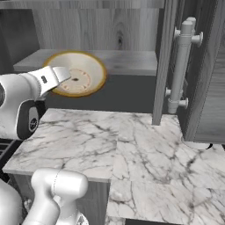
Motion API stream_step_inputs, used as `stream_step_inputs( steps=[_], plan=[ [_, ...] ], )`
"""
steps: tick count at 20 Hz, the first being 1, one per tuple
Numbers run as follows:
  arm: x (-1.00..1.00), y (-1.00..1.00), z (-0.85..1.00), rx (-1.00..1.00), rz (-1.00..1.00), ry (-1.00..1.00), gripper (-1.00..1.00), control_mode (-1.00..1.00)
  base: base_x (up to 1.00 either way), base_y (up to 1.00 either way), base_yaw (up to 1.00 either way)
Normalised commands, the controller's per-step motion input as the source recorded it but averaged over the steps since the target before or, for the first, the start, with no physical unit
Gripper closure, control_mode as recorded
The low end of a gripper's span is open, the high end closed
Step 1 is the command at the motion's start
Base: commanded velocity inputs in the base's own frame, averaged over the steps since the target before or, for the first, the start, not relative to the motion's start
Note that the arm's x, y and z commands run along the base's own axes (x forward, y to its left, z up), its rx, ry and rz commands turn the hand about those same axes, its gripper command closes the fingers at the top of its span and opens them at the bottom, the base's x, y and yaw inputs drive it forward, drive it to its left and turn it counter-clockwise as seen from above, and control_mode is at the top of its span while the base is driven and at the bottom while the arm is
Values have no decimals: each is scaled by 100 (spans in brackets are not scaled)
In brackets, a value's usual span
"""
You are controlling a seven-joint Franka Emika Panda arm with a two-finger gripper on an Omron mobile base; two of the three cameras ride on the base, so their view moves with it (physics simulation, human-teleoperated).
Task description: Pick up the bowls from the cabinet and place each bowl in front of a stool on the dining counter.
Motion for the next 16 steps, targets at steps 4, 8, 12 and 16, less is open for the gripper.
stream_step_inputs(
  steps=[4, 8, 12, 16],
  plan=[
    [-100, 15, -45, 0, 6, 21, 100, -100, 0, 0, 0],
    [-82, 15, -16, 0, 5, 5, 100, -100, 0, 0, 0],
    [-47, 0, 0, -5, 0, -33, 100, -100, 0, 0, 0],
    [-10, 0, 0, -2, 0, -11, 100, -100, 0, 0, 0]
  ],
)
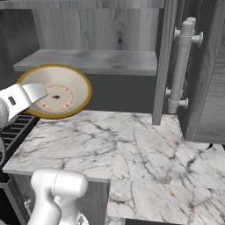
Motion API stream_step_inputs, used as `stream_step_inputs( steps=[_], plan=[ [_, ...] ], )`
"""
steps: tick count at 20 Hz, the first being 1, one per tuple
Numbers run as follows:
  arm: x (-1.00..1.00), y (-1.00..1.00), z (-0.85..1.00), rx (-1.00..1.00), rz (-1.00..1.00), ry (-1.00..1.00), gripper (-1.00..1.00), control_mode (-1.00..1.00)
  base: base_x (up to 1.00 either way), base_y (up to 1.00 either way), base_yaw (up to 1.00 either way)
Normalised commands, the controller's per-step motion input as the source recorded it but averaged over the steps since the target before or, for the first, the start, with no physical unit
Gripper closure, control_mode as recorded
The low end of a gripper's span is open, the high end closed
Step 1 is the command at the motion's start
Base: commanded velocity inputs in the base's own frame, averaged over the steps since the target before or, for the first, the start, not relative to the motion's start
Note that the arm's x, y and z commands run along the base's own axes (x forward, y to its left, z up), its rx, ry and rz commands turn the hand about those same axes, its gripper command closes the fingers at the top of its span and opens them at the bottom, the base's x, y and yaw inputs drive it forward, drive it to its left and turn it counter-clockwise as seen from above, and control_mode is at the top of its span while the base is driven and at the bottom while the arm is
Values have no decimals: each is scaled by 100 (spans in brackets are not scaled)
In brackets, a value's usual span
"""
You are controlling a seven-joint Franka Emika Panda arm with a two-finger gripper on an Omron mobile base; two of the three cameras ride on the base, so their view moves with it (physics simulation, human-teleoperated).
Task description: Pick up the bowls from the cabinet and place each bowl in front of a stool on the dining counter.
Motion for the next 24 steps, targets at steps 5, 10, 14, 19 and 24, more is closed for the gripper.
stream_step_inputs(
  steps=[5, 10, 14, 19, 24],
  plan=[
    [0, 0, 0, 0, 0, 0, 100, -100, 0, 0, 0],
    [-23, 2, -5, 0, 0, 4, 100, 100, -26, 0, 3],
    [0, 0, 0, 0, 0, 0, 100, 100, -68, 0, 37],
    [0, 0, 0, 0, 0, 0, 100, 100, -46, 6, 52],
    [0, 0, 0, 0, 0, 0, 100, 100, -4, 49, 67]
  ],
)
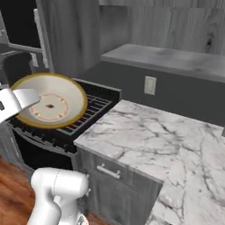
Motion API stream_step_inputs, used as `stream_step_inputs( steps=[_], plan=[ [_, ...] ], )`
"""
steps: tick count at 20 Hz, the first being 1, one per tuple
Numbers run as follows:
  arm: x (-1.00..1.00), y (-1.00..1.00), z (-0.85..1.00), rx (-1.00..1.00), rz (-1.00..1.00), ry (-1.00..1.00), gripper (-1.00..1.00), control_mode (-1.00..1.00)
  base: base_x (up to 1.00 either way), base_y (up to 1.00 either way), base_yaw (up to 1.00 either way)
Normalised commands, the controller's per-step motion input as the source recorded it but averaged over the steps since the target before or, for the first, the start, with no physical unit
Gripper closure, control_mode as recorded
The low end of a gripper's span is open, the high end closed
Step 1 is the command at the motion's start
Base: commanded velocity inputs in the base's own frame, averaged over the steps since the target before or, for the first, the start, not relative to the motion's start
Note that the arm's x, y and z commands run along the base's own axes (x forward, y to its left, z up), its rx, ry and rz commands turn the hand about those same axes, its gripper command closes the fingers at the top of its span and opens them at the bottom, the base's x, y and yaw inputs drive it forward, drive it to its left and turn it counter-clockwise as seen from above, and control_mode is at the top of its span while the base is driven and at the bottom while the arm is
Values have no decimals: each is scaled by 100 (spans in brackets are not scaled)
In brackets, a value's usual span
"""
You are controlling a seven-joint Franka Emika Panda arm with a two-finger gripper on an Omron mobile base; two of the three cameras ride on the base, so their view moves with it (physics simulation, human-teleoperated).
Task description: Pick up the bowls from the cabinet and place each bowl in front of a stool on the dining counter.
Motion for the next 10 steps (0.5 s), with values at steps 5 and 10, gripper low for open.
stream_step_inputs(
  steps=[5, 10],
  plan=[
    [0, 0, 0, 0, 0, 0, 100, 100, 0, 63, 72],
    [0, 0, 0, 0, 0, 0, 100, 100, 12, 74, 61]
  ],
)
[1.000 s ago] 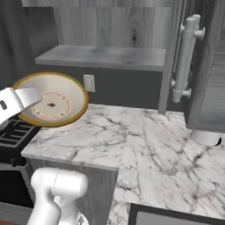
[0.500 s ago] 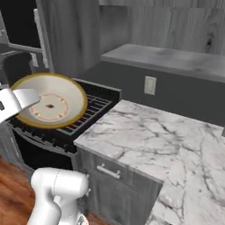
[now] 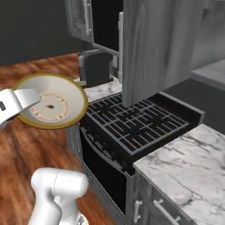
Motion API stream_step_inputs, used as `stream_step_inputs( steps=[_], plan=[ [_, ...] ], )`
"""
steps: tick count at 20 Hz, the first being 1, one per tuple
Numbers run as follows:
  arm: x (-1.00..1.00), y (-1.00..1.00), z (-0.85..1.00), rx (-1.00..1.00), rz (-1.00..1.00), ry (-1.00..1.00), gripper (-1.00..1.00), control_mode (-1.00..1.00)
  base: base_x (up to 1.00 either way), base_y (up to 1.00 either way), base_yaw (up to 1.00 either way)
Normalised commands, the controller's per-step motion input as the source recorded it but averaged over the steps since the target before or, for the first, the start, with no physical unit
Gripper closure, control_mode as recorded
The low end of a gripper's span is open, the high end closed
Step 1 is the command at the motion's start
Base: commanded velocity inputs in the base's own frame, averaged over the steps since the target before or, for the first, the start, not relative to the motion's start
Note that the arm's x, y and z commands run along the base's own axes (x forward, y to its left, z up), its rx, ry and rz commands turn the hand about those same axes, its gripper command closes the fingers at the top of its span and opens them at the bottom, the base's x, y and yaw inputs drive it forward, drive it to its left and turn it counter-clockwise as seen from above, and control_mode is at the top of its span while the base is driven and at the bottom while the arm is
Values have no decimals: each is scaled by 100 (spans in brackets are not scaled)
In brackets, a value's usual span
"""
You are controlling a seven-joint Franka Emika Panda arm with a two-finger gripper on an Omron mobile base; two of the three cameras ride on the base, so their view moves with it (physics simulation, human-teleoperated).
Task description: Pick up the bowls from the cabinet and place each bowl in front of a stool on the dining counter.
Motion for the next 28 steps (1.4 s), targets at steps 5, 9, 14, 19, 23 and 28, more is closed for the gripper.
stream_step_inputs(
  steps=[5, 9, 14, 19, 23, 28],
  plan=[
    [0, 0, 0, 0, 0, 0, 100, 100, 15, 69, 63],
    [0, 0, 0, 0, 0, 0, 100, 100, 55, 59, 57],
    [0, 0, 0, 0, 0, 0, 100, 100, 100, 28, 35],
    [0, 0, 0, 0, 0, 0, 100, 100, 100, 10, 10],
    [0, 0, 0, 0, 0, 0, 100, 100, 100, 5, 3],
    [0, 0, 0, 0, 0, 0, 100, 100, 100, 9, 1]
  ],
)
